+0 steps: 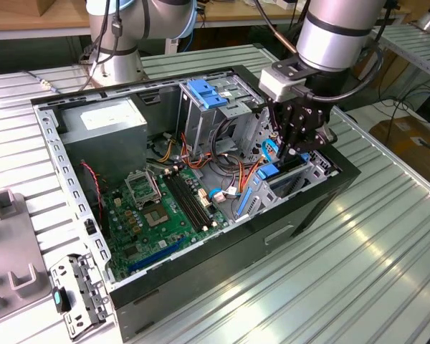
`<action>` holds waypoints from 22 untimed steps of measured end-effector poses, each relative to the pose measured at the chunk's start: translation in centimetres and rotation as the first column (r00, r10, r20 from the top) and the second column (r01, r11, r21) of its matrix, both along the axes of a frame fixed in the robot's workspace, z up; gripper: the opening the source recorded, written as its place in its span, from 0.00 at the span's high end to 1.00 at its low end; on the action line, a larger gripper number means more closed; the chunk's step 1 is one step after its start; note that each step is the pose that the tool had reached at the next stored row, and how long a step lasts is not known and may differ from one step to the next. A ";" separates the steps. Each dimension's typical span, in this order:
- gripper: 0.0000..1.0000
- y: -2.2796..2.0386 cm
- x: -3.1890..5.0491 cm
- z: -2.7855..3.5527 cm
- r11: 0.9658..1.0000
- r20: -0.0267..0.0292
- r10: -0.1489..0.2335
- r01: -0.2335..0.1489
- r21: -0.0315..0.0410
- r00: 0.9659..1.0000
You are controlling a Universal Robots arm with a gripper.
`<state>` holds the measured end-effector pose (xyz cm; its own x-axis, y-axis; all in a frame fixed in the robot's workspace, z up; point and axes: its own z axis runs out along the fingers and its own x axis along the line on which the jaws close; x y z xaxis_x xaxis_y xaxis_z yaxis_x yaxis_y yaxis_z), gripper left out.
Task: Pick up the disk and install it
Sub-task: 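Insert the second disk wire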
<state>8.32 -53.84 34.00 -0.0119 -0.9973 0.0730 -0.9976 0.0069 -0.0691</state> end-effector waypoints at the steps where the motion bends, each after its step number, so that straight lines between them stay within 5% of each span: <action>1: 0.83 0.00 0.00 -0.01 1.000 0.000 0.000 0.000 0.000 1.000; 4: 0.76 -0.01 0.01 0.21 1.000 0.001 0.000 0.000 0.000 1.000; 7: 0.76 -0.01 0.00 1.66 1.000 0.002 0.000 0.000 0.000 1.000; 11: 0.78 0.00 0.00 1.75 1.000 0.002 0.000 0.000 0.000 1.000; 13: 0.89 0.00 0.00 1.75 1.000 0.002 0.000 0.000 0.000 1.000; 22: 0.89 -0.01 0.00 1.86 1.000 0.002 0.000 0.000 0.000 1.000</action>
